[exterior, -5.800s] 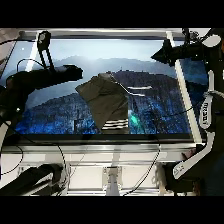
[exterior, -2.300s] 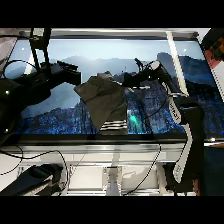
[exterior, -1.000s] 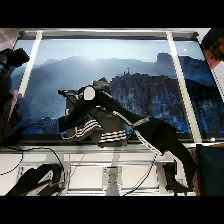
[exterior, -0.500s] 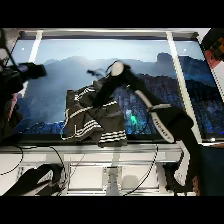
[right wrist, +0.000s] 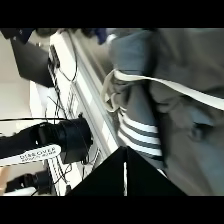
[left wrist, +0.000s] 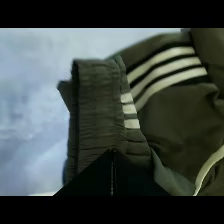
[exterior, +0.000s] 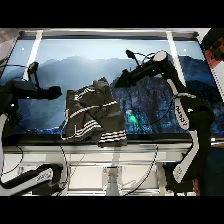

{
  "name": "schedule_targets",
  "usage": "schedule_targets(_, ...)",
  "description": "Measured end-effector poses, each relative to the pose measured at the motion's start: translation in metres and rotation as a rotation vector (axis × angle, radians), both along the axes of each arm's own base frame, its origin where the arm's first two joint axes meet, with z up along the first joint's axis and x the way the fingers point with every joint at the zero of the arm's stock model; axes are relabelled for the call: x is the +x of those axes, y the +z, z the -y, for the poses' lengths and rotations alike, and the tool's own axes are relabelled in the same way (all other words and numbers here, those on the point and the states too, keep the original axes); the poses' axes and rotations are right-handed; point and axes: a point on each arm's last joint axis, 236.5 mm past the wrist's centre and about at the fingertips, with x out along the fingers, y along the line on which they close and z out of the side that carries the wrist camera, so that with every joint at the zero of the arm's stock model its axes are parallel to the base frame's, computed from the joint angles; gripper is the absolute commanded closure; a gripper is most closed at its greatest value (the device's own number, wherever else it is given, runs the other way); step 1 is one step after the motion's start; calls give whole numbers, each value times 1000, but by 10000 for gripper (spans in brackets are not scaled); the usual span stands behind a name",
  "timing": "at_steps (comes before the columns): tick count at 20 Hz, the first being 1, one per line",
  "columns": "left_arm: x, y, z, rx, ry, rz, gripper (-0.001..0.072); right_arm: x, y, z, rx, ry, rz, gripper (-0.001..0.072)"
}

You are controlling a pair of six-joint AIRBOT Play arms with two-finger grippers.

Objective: Fold the clothes and pants, and hang the long-sleeved shirts on hangers.

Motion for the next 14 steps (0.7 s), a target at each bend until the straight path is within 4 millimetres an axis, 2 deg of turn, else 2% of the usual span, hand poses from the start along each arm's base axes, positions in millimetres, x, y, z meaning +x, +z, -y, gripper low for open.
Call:
schedule_targets(1, 0, -12, 2, -23, -1, -30, 205, 1, -6, 7, -19, -7, -5, 616)
schedule_targets(2, 1, -21, 4, -40, 0, -53, 210, 1, -12, 13, -39, -8, -9, 461)
schedule_targets(3, 1, -32, 5, -58, 3, -79, 210, 2, -19, 18, -67, -10, -11, 347)
schedule_targets(6, 7, -55, 6, -91, 29, -115, 247, 2, -38, 35, -162, -24, -32, 328)
schedule_targets(10, 19, -68, 2, -95, 68, -98, 254, 3, -49, 44, -219, -40, -44, 329)
schedule_targets(11, 22, -69, 1, -93, 73, -92, 342, 4, -51, 46, -228, -44, -43, 329)
schedule_targets(12, 23, -71, 2, -91, 76, -90, 383, 5, -51, 46, -232, -47, -43, 329)
schedule_targets(14, 25, -73, 5, -90, 73, -86, 382, 10, -53, 47, -238, -64, -31, 329)
